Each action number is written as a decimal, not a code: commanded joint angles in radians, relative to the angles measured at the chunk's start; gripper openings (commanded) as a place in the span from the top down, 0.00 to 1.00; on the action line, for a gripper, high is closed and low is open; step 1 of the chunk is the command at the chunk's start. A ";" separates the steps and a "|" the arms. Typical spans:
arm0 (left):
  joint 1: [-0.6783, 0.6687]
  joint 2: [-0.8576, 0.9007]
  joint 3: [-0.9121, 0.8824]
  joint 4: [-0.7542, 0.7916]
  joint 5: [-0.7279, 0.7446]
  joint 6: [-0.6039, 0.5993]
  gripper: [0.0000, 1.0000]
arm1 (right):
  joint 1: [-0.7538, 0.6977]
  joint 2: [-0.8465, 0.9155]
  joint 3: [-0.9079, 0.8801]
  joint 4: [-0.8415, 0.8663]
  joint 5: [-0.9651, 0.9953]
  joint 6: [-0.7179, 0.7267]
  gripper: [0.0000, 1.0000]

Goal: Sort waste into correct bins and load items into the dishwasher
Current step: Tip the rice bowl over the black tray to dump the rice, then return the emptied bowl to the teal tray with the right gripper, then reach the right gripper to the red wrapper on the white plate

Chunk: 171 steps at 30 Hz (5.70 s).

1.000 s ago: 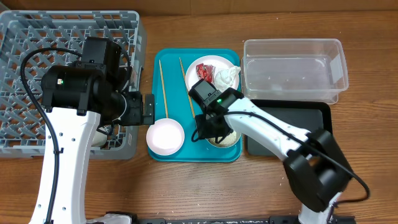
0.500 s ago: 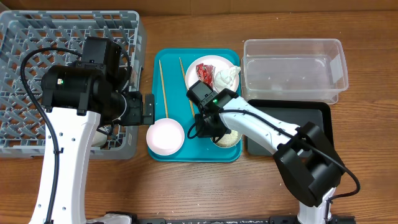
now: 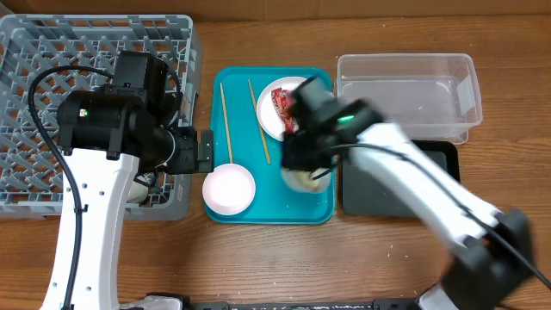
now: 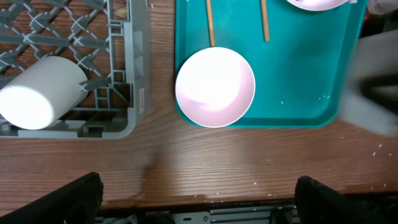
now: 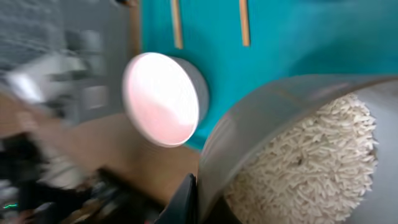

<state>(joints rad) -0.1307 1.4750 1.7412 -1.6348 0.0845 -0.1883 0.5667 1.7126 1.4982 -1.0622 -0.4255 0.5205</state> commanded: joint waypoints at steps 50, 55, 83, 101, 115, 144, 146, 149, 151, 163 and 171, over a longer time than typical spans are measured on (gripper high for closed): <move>-0.001 -0.004 0.013 -0.002 -0.010 -0.018 0.00 | -0.893 -0.008 -0.463 -0.102 -1.040 -0.860 0.96; -0.001 -0.004 0.013 -0.002 -0.010 -0.018 0.00 | -0.882 -0.018 -0.463 -0.044 -0.884 -0.726 0.96; -0.001 -0.004 0.013 0.003 -0.014 -0.018 0.00 | 0.119 -0.154 -0.314 0.192 0.242 -0.264 0.96; -0.001 -0.001 0.013 0.013 -0.014 -0.018 0.00 | 0.155 -0.083 -0.108 0.143 0.308 -0.201 0.33; -0.001 -0.001 0.013 0.013 -0.014 -0.018 0.00 | -0.109 0.108 0.043 0.299 0.206 -0.280 0.37; -0.001 -0.001 0.013 0.013 -0.014 -0.018 0.00 | -0.121 0.398 0.055 0.468 0.430 -0.282 0.96; -0.001 0.000 0.013 0.013 -0.014 -0.018 0.00 | -0.124 0.357 0.087 0.441 0.384 -0.286 0.96; -0.001 0.000 0.013 0.013 -0.014 -0.018 0.00 | -0.145 0.257 0.163 0.375 0.308 -0.285 0.96; -0.001 0.000 0.013 0.013 -0.014 -0.018 0.00 | -0.162 0.203 0.185 0.354 0.296 -0.286 0.96; 0.000 0.002 0.013 0.013 -0.014 -0.018 0.00 | -0.363 0.165 0.132 0.256 0.353 -0.346 0.96; -0.001 0.003 0.013 0.013 -0.014 -0.018 0.00 | -0.383 0.182 0.111 0.270 0.278 -0.398 0.30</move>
<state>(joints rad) -0.1307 1.4750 1.7412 -1.6241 0.0769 -0.1883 0.1638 1.9034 1.5948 -0.8036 -0.0841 0.1596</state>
